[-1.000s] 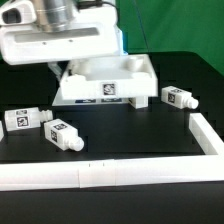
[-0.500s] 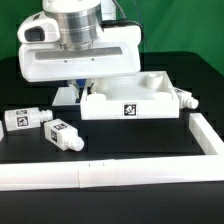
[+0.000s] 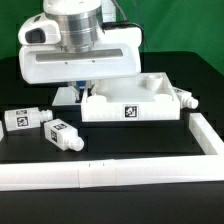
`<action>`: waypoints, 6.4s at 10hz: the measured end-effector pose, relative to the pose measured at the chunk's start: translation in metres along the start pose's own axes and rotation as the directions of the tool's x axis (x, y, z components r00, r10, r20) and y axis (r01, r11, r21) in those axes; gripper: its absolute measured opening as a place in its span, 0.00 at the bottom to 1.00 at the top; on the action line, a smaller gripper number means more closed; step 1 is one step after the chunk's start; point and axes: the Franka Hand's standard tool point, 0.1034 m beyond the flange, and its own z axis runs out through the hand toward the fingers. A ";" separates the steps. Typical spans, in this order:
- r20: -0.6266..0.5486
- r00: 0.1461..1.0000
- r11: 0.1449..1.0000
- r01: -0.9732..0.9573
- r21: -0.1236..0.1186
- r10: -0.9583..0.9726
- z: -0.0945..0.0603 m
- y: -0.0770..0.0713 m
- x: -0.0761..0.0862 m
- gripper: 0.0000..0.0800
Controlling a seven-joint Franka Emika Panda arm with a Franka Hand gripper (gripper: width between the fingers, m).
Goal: Assemble one leg
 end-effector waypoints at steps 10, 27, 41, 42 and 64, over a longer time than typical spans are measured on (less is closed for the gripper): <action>-0.033 0.998 0.999 0.045 -0.024 -0.046 0.024 -0.035 0.047 0.07; -0.011 0.999 0.984 -0.046 -0.173 0.045 0.029 -0.029 0.083 0.35; 0.004 1.000 0.989 -0.009 -0.145 0.010 0.016 -0.042 0.025 0.81; 0.010 1.000 0.990 -0.022 -0.139 0.024 0.016 -0.043 0.023 0.81; 0.476 0.875 0.996 -0.057 -0.075 0.086 0.030 -0.096 -0.077 0.81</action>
Offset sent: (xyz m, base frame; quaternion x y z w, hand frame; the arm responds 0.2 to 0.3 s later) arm 0.0272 0.0245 -0.0305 -0.0349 0.0257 0.0168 0.9989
